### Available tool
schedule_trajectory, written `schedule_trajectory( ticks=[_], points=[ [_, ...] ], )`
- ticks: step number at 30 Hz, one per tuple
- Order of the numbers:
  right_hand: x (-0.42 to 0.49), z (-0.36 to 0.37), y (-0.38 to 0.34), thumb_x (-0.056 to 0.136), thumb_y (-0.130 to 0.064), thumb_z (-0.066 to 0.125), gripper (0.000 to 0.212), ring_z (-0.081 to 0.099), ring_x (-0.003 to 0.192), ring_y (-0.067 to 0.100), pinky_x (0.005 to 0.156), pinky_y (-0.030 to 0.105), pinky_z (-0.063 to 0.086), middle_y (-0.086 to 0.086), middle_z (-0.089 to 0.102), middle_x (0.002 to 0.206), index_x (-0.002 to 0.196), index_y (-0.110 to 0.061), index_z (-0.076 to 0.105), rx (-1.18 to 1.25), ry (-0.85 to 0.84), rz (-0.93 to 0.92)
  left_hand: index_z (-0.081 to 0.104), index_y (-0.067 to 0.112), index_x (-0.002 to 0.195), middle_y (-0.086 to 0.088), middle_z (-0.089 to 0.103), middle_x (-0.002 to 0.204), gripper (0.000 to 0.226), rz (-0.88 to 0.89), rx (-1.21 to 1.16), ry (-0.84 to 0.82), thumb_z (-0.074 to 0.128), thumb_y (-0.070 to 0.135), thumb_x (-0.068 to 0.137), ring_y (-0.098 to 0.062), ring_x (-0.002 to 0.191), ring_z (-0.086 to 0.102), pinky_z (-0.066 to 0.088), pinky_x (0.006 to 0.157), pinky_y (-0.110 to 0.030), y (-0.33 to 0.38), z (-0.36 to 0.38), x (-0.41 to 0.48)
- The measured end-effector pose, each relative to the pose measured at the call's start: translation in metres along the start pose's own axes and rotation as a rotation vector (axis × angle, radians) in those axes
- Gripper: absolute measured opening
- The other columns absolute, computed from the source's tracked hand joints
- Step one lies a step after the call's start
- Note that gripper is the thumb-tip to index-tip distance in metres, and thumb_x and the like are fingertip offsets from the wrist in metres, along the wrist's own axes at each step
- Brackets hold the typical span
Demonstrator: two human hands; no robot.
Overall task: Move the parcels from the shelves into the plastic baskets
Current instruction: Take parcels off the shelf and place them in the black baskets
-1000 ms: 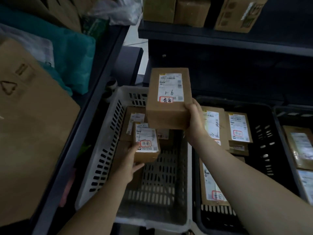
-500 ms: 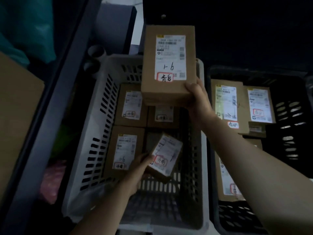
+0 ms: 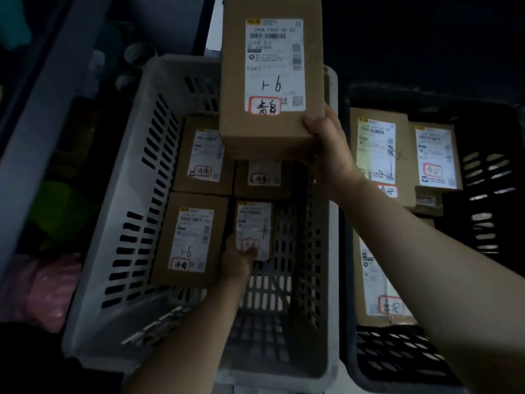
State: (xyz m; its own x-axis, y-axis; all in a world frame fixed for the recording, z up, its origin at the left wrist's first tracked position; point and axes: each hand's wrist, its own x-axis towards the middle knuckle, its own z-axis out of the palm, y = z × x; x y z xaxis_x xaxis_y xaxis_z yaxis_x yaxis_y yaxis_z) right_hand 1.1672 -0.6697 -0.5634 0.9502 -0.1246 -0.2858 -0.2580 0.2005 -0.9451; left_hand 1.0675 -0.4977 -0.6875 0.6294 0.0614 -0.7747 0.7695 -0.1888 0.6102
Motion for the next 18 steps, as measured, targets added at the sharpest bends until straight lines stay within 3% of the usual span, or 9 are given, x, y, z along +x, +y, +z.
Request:
schedule_trajectory(
  ticks=[3,7,10,12,15,18],
  points=[
    [-0.001,0.0,0.002,0.069,-0.046,0.062,0.083,0.057,0.117,0.024,0.094,0.046,0.052,0.006,0.056,0.131,0.144,-0.022,0.036,-0.013,-0.003,-0.002,0.004,0.025,0.152,-0.016,0.019,0.154,0.095,0.065,0.487,-0.018,0.069,0.033,0.084,-0.037,0.138,0.028,0.033,0.11,-0.043,-0.003,0.007,0.011],
    [0.002,-0.002,0.007,0.073,-0.042,0.061,0.078,0.058,0.116,0.021,0.093,0.044,0.053,0.004,0.056,0.13,0.144,-0.024,0.035,-0.032,-0.016,-0.028,-0.02,0.033,0.147,-0.015,-0.003,0.157,0.112,0.1,0.852,0.061,0.067,0.052,0.079,-0.038,0.141,0.01,0.021,0.109,-0.053,-0.003,0.029,0.019],
    [0.003,-0.005,0.01,0.073,-0.043,0.062,0.079,0.057,0.118,0.022,0.096,0.047,0.051,0.003,0.055,0.131,0.144,-0.025,0.033,-0.037,-0.029,-0.039,-0.023,0.035,0.146,-0.016,-0.001,0.155,0.113,0.149,0.927,0.116,0.069,0.043,0.08,-0.037,0.138,0.014,0.024,0.106,-0.054,-0.011,0.035,0.023],
    [0.003,-0.004,0.01,0.074,-0.042,0.061,0.077,0.056,0.118,0.022,0.097,0.049,0.051,0.003,0.054,0.131,0.144,-0.024,0.033,-0.03,-0.031,-0.033,-0.018,0.035,0.147,-0.013,0.002,0.154,0.109,0.28,0.999,0.042,0.068,0.04,0.081,-0.036,0.138,0.014,0.022,0.107,-0.053,-0.016,0.029,0.021],
    [0.001,-0.002,0.007,0.07,-0.045,0.062,0.08,0.056,0.117,0.021,0.097,0.047,0.051,0.002,0.054,0.13,0.143,-0.025,0.036,-0.033,-0.014,-0.027,-0.011,0.035,0.149,-0.01,-0.002,0.157,0.096,0.544,1.189,-0.044,0.062,0.032,0.087,-0.036,0.143,0.001,0.014,0.113,-0.05,-0.017,0.015,0.018],
    [-0.001,0.0,0.006,0.067,-0.047,0.062,0.083,0.058,0.116,0.02,0.096,0.044,0.052,0.002,0.056,0.129,0.143,-0.026,0.036,-0.035,-0.005,-0.025,-0.004,0.033,0.151,-0.009,-0.007,0.16,0.086,0.667,1.37,-0.069,0.055,0.015,0.092,-0.035,0.146,-0.01,0.001,0.117,-0.048,0.002,0.002,0.033]
  ],
)
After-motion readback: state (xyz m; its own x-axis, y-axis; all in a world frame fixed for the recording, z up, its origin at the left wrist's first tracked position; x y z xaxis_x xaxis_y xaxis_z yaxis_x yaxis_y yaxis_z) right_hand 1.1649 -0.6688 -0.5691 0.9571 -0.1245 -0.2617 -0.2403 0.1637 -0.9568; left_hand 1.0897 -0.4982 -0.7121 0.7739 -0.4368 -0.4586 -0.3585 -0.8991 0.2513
